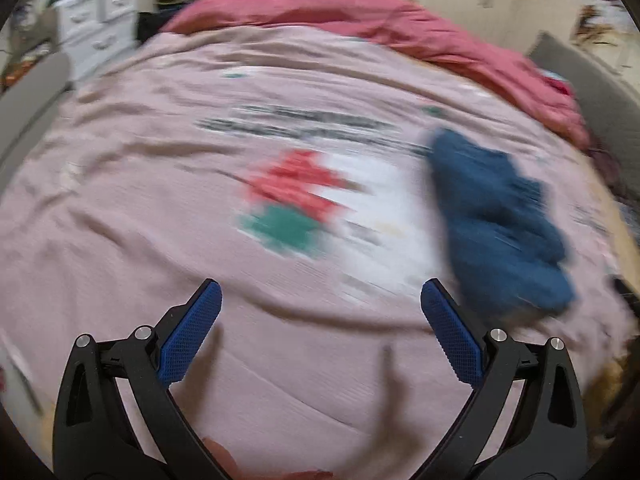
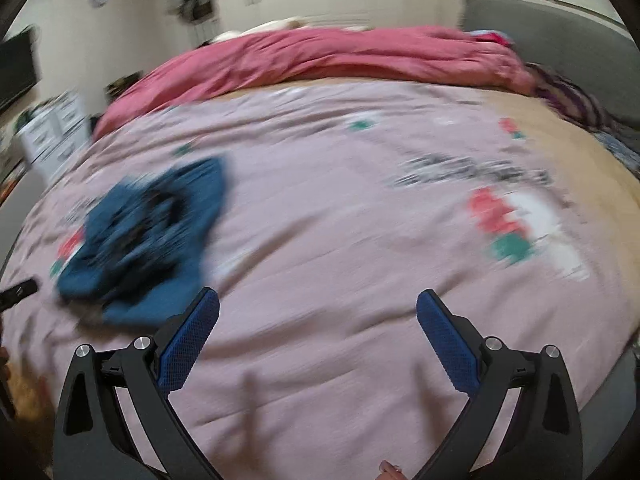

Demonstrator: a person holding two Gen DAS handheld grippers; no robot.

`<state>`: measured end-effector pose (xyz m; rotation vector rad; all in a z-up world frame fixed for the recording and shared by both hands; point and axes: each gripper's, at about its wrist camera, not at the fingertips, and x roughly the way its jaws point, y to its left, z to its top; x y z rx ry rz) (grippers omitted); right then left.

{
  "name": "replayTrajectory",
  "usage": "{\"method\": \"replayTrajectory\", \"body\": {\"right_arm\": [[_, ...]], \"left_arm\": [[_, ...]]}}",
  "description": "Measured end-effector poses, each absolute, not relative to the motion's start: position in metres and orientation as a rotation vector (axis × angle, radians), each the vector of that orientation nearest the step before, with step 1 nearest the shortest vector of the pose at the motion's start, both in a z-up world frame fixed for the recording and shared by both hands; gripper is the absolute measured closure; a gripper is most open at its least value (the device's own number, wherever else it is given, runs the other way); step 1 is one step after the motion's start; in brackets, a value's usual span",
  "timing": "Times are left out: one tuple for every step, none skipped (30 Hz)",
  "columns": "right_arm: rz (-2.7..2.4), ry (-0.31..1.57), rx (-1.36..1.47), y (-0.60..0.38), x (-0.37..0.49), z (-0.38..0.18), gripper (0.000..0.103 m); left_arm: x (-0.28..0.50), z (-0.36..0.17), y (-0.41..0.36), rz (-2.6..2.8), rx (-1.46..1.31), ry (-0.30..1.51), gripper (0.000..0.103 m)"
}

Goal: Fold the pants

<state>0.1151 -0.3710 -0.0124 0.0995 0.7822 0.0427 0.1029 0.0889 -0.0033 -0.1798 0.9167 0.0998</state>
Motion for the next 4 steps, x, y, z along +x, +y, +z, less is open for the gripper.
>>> {"method": "replayTrajectory", "body": {"right_arm": [[-0.003,0.784,0.103,-0.389,0.124,-0.012,0.004],[-0.053,0.784,0.113,-0.414,0.138,-0.012,0.004],[-0.090,0.786,0.123,-0.433,0.148,-0.014,0.004],[-0.134,0.796,0.126,-0.453,0.161,-0.017,0.004]], "left_arm": [[0.115,-0.006,0.110,0.158,-0.174,0.924,0.009],[0.122,-0.007,0.122,0.190,-0.175,0.929,0.009],[0.133,-0.009,0.145,0.242,-0.188,0.927,0.009],[0.142,-0.012,0.162,0.273,-0.198,0.933,0.009]]}}
